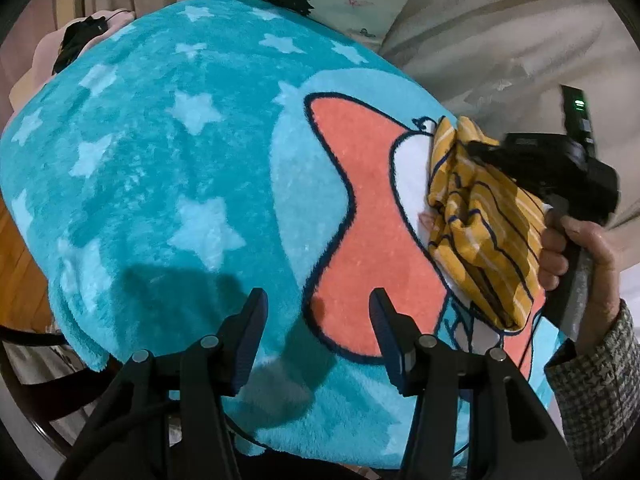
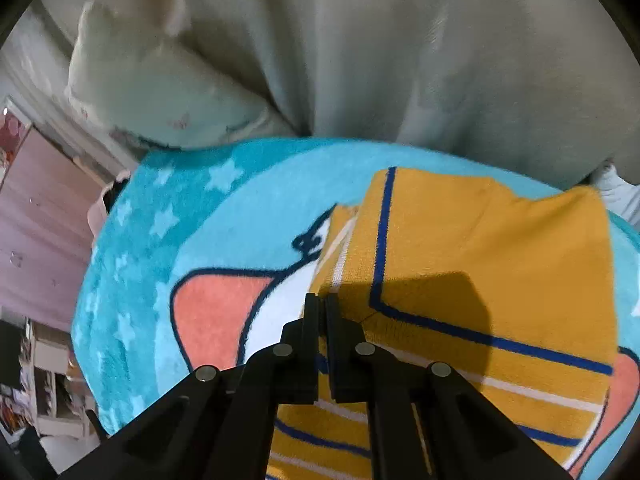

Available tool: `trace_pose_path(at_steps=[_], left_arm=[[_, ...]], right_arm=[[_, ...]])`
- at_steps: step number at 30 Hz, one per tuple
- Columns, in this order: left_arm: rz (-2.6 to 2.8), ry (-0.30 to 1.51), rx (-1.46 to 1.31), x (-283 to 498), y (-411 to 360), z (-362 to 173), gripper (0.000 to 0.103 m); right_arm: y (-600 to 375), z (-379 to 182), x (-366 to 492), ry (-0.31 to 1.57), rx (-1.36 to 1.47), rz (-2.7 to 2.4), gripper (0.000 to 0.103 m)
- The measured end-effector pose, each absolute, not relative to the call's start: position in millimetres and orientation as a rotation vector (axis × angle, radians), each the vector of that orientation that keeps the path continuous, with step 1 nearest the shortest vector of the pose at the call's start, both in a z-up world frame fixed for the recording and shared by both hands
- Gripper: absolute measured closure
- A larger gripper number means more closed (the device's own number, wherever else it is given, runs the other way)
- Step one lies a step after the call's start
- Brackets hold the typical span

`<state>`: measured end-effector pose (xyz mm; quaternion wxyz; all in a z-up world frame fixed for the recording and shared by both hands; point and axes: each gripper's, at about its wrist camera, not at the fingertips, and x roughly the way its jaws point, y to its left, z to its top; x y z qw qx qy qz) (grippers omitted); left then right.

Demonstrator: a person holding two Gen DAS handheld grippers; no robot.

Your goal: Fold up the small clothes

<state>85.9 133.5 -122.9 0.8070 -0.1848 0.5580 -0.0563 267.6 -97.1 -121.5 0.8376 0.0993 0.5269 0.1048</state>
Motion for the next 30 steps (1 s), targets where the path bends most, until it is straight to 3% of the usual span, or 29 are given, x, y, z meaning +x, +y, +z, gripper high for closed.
trace_pose_path(at_steps=[4,9,15,17,19,25,28,30], left_arm=[[-0.123,1.196,-0.384,86,131,-124,0.051],[-0.097,1.192,-0.395,84,134,-122,0.051],[-0.077,1.171,-0.391,71,127,-113,0.051],[-0.079,1.164,-0.387,66,122,-109,0.051],[-0.084,1.153,-0.366,62,111,-103,0.051],[-0.108,1.049,-0.231,53,65,-72,0.051],[-0.143,0.999,-0.163,45,35,-60,0.049],[-0.173,0.978,-0.127,40,16,-54,0.047]], right_arm=[[-104,-159,273,1.184,0.278,0.222,0.098],[-119,-153,266,1.166,0.362,0.263,0.096],[-129,-119,227,1.091,0.428,0.327,0.084],[-135,-113,206,1.069,0.438,0.335,0.071],[-146,-110,182,1.058,0.465,0.337,0.067],[-198,-104,109,1.026,0.533,0.228,0.065],[-222,-91,75,0.968,0.497,0.118,0.056],[-232,-86,56,0.946,0.467,0.067,0.055]])
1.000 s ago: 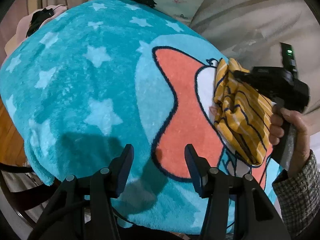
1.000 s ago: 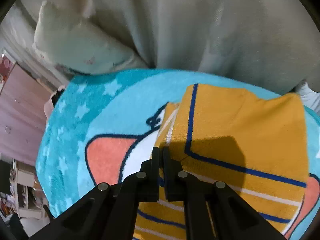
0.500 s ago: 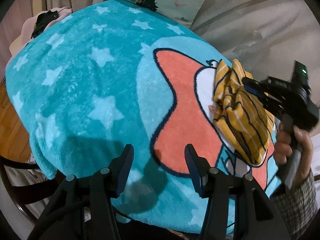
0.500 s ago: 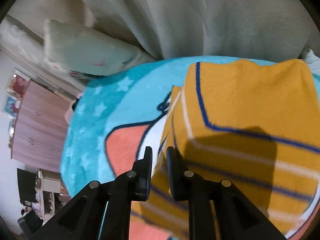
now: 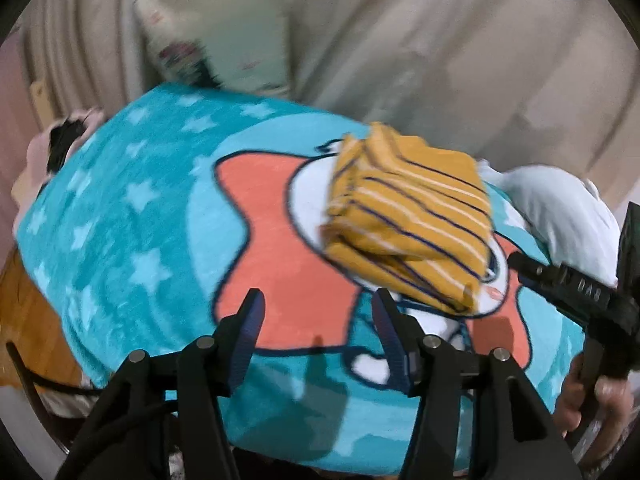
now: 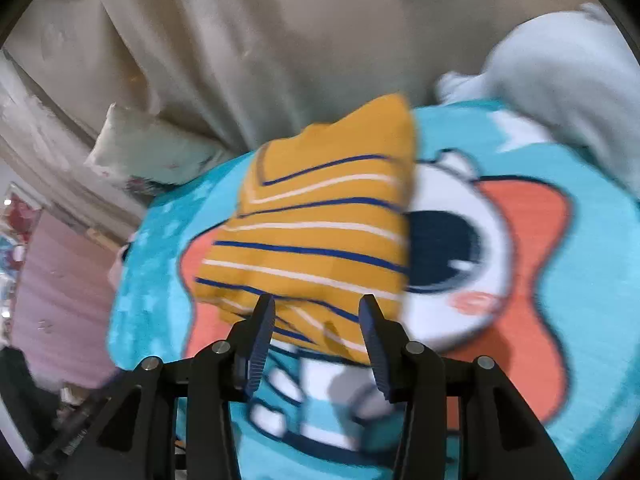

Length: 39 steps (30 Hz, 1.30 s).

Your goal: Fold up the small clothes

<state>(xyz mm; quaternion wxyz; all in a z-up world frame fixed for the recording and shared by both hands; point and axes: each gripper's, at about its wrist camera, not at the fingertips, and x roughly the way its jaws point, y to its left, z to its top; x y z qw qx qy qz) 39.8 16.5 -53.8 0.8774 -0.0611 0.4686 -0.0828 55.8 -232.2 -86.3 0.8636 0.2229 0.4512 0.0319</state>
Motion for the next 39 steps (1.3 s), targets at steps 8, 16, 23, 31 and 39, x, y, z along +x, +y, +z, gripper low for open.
trace_pose_path(at_steps=[8,16,23,31,39], left_arm=[[-0.244,0.897,-0.011,14,-37,-38,0.041],[-0.217,0.881,0.023,-3,-38,-37,0.041],[-0.159,0.879,0.006,-7,-19,-39,0.041],[-0.114,0.889,-0.011,-9,-4,-41,0.041],[-0.11,0.887,-0.015,-9,-2,-40,0.041]], right_arm=[[-245,-92,-4,0.954,0.348,-0.053,0.053],[-226,-102,-20,0.982,0.267,-0.016,0.052],[-204,-107,-17,1.001,0.235,0.023,0.049],[-184,-113,-10,1.022,0.199,0.062,0.049],[-181,-116,-8,1.037,0.191,0.068,0.048]])
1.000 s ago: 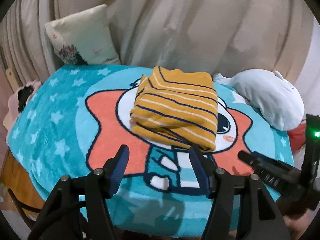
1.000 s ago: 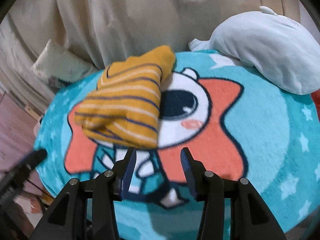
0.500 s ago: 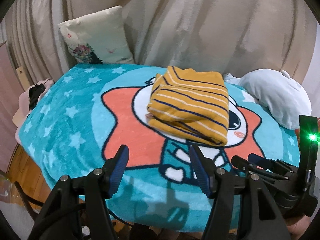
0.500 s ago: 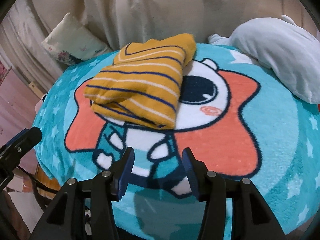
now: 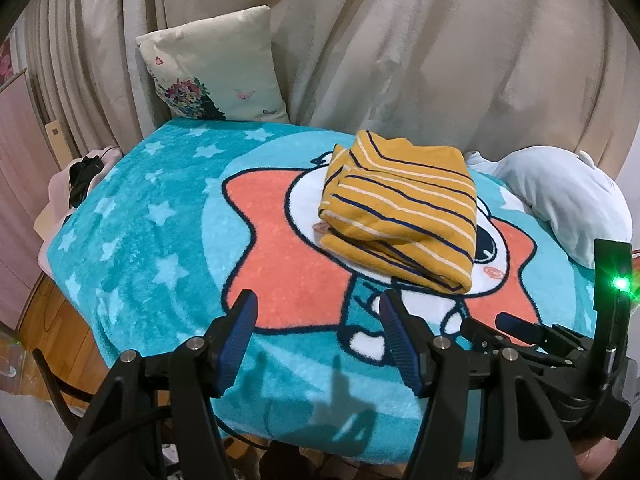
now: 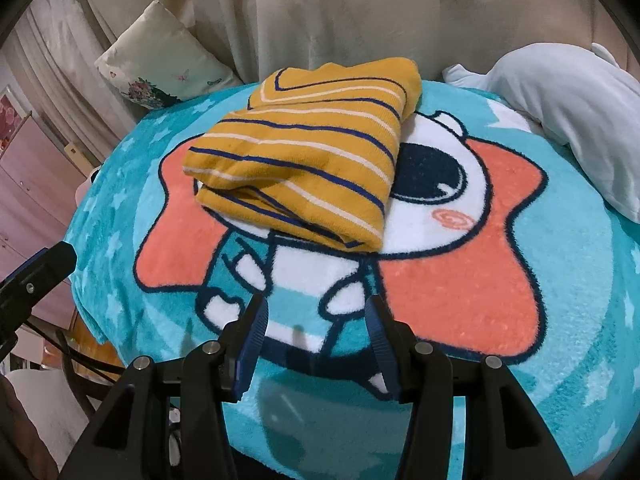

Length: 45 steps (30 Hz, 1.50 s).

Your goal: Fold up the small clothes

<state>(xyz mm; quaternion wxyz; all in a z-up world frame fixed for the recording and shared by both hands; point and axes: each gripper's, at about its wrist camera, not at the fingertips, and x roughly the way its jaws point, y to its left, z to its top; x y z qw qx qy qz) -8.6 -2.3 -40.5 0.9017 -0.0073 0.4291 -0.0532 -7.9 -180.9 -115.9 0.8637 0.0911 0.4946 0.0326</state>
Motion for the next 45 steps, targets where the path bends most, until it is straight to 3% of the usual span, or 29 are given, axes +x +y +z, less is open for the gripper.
trace_pose_path(at_steps=[22,28,30,32,37,41,45], left_arm=[[-0.125,0.875,-0.015,-8,-12,-43,0.04],[-0.086,0.802,-0.02,-16,-6,-34,0.04],[-0.058,0.741,0.0,-22,-6,-27,0.036],[-0.027,0.669,0.011,-28,-5,-18,0.022],[0.048,0.47,-0.017,-46,4,8,0.004],[0.089,0.404,-0.035,-48,11,23,0.0],[0.093,0.488,-0.019,-31,14,29,0.0]], right_arm=[[-192,-125,-9,1.065,0.184,0.052,0.045],[-187,-126,-10,1.064,0.17,0.062,0.045],[-186,-126,-10,1.061,0.167,0.063,0.045],[-186,-125,-11,1.054,0.166,0.064,0.045],[-187,-118,-11,1.027,0.161,0.061,0.045],[-186,-109,-14,0.979,0.149,0.052,0.045],[-189,-97,-16,0.924,0.141,0.042,0.045]])
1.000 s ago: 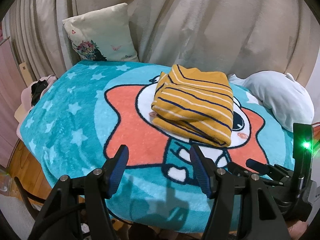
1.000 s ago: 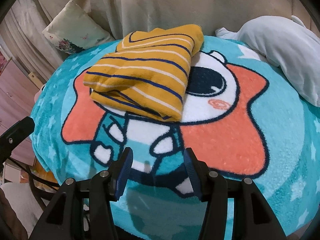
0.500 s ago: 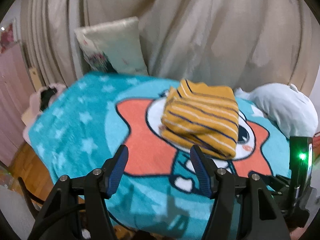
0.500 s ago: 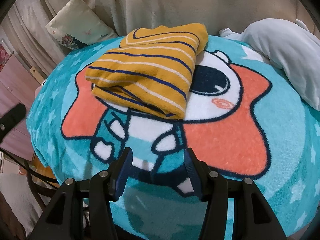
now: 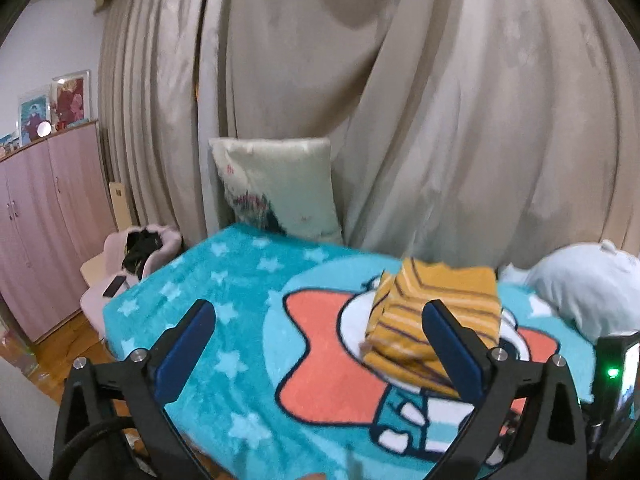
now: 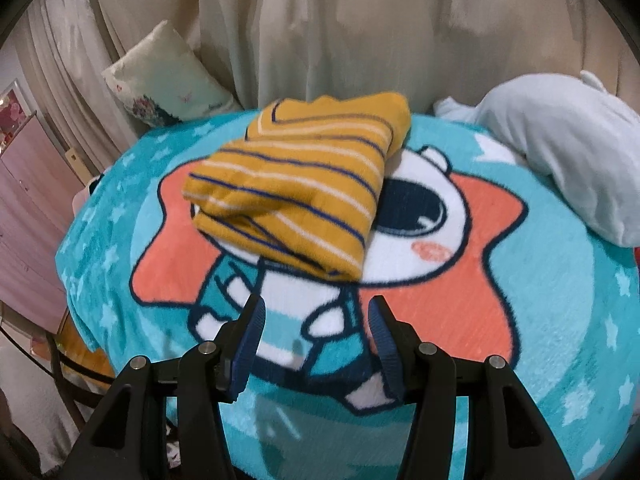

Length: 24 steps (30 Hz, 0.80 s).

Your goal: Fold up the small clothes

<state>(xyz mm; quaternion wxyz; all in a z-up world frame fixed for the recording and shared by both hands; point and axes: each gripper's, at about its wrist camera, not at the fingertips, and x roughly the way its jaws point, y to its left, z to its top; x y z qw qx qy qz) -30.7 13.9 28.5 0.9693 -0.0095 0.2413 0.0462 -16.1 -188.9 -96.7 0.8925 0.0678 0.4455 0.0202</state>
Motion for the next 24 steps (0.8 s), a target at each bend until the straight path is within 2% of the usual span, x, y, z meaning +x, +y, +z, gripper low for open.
trace_pose_path(at_steps=[9,12,24], left_arm=[[0.051,0.606,-0.001,-7,1,26,0.0],[0.052,0.67,0.014,-7,-6,10,0.0],[-0.021,0.809,-0.005,-2,-17,-26,0.0]], right_arm=[[-193,-70,4,0.899,0.115,0.034,0.043],[-196,-65,7,0.888,0.145,0.019,0.038],[-197,-105,4,0.98,0.154,-0.063,0.038]])
